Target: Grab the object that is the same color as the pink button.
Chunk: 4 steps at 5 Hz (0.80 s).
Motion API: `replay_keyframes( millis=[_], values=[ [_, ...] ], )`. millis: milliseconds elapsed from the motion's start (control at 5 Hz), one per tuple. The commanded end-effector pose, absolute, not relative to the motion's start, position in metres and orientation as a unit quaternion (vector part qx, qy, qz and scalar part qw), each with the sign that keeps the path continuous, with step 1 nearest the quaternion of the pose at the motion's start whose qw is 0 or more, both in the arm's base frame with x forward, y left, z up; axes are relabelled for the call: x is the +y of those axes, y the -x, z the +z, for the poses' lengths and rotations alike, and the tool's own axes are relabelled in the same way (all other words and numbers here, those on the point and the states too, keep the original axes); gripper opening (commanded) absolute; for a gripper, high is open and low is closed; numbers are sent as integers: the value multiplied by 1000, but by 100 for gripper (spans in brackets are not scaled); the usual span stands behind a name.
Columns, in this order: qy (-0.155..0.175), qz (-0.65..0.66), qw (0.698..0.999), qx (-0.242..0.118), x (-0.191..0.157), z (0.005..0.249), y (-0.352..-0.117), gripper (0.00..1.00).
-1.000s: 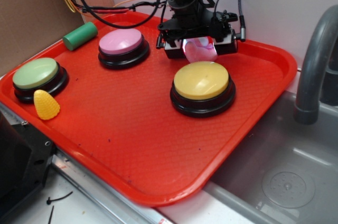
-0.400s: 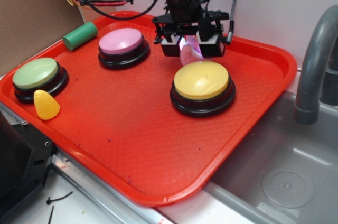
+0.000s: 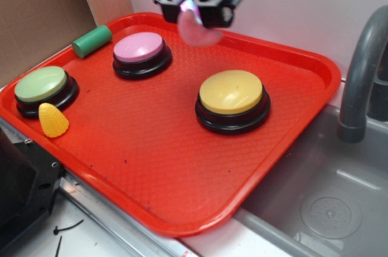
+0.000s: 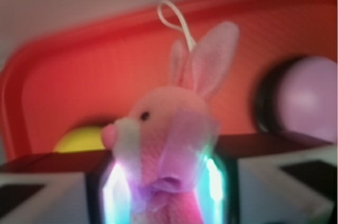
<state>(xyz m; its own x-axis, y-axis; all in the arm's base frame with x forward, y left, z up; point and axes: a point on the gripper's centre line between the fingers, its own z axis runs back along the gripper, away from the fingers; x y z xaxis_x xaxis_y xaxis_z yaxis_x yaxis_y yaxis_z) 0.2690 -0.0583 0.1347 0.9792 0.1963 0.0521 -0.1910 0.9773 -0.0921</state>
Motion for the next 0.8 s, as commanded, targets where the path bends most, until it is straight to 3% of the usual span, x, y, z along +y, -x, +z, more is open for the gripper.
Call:
replay_keyframes(
  millis=[0,200,400,600],
  values=[
    [94,75,991,-49,-49,202,-207,0],
    [107,78,989,-63,-43,214,-177,0],
    [101,76,990,-56,-41,211,-169,0],
    [71,104,988,-88,-36,213,-176,0]
  ],
)
